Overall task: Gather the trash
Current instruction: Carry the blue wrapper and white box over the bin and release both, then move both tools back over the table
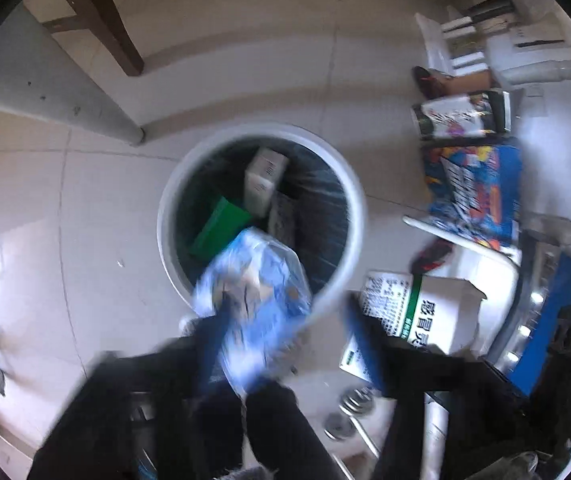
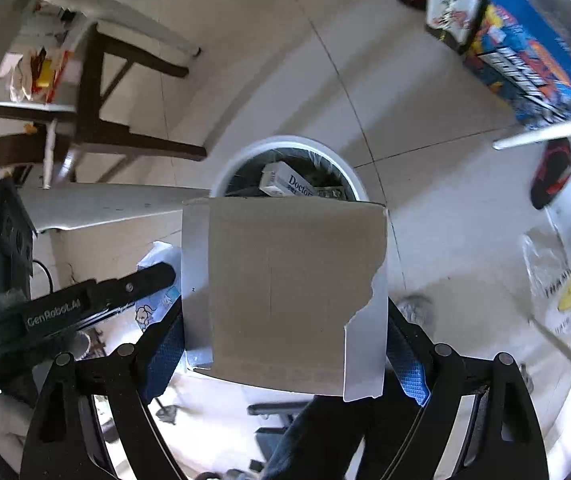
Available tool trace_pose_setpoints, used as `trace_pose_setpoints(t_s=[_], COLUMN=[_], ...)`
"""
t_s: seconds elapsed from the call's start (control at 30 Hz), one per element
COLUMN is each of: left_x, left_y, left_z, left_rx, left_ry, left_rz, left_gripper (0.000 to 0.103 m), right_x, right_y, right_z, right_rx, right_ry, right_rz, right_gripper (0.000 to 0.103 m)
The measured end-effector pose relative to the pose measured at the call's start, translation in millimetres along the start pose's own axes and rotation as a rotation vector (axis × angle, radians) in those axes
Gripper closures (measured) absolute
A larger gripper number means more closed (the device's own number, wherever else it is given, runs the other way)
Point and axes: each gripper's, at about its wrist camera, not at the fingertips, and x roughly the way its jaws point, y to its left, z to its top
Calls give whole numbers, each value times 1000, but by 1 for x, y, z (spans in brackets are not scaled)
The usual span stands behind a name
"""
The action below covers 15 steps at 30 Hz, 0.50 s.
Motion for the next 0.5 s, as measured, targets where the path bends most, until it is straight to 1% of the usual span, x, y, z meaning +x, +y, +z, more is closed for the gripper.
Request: trace_pose_setpoints(t_s=[0.03,0.1,0.13,0.17,0.27,0.4,0.43,0.5], left_x=[2,7,8,8,2,-7,-9,-13], left_y=[6,16,21,26,36,36,35,34], left_z=[2,6,7,6,3,-4,-6,-9], left_rx=[-6,-19,-25,-27,-15,33,42,47], left_ry=[-14,-26,-34,-40,-79,-128,-132,-134], left_rz=[11,41,55,69,137,222,228,244], left_gripper=[18,10,5,1,0,0,0,0], right_x=[13,34,44,53,67,70,69,66], right_y=[-1,-4,-5,-6,-9,-4,-2,0], right_z=[5,13,16,19,23,24,23,22], right_rx=[-9,-20,-26,-29,-38,-60,-68,-80], right_ry=[5,24,37,43,46,31,25,27], right_rz=[1,-1,-5,-21,-70,-159,-195,-240], right_gripper=[11,10,7,0,0,0,0,0])
